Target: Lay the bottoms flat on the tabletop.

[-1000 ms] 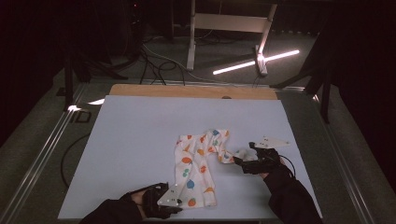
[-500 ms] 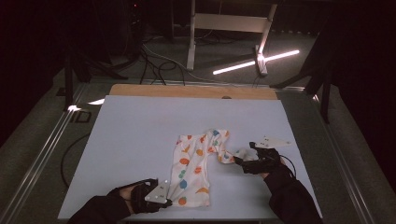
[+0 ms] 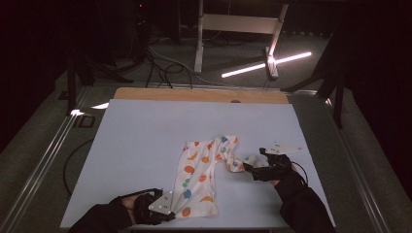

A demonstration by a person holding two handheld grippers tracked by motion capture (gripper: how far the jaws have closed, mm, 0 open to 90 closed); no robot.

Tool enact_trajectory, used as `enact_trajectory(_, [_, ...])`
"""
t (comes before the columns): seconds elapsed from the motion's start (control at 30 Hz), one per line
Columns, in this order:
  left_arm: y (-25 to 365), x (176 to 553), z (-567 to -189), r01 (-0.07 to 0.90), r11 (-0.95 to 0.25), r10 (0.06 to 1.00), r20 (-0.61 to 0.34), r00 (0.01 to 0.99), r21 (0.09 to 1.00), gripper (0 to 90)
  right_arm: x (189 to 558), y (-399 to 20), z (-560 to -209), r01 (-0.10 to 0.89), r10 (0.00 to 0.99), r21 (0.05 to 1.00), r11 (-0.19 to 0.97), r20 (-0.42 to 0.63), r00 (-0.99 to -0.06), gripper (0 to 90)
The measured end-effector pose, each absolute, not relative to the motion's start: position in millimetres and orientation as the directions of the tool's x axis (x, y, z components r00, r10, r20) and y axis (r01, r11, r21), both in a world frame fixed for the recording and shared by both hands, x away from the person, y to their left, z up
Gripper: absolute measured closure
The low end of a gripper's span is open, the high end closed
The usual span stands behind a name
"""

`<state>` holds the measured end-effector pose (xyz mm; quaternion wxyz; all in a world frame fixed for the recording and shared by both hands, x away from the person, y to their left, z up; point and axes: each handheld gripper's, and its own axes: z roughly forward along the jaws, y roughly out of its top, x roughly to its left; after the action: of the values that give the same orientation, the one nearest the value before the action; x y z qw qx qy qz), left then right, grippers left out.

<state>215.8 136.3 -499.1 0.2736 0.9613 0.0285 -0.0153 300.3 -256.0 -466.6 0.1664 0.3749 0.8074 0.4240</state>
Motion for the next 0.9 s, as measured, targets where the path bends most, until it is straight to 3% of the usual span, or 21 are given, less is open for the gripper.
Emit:
enact_trajectory(0.07, [137, 217, -500, 0.07, -0.838, 0.043, -0.062, 0.997, 0.542, 79.0, 300, -256, -467, 0.466, 0.747, 0.809, 0.358, 0.052, -0.663, 12.4])
enact_trajectory(0.27, [145, 227, -496, 0.141, -0.78, 0.109, -0.09, 0.99, 0.61, 47.9, 300, -256, -466, 0.462, 0.744, 0.811, 0.358, 0.05, -0.666, 12.4])
enact_trajectory(0.47, [153, 238, -491, 0.259, -0.698, 0.256, -0.105, 0.961, 0.667, 15.0, 299, -257, -467, 0.457, 0.743, 0.813, 0.362, 0.045, -0.668, 12.4])
enact_trajectory(0.7, [162, 245, -485, 0.325, -0.579, 0.395, -0.092, 0.914, 0.748, 1.8, 290, -267, -469, 0.443, 0.747, 0.815, 0.373, 0.019, -0.665, 11.8])
enact_trajectory(0.8, [166, 247, -483, 0.329, -0.529, 0.476, -0.047, 0.878, 0.782, 0.7, 283, -268, -471, 0.437, 0.712, 0.824, 0.359, 0.061, -0.699, 14.0])
enact_trajectory(0.9, [168, 248, -482, 0.324, -0.502, 0.511, -0.027, 0.859, 0.802, 0.7, 274, -258, -475, 0.383, 0.68, 0.82, 0.425, -0.01, -0.733, 19.1])
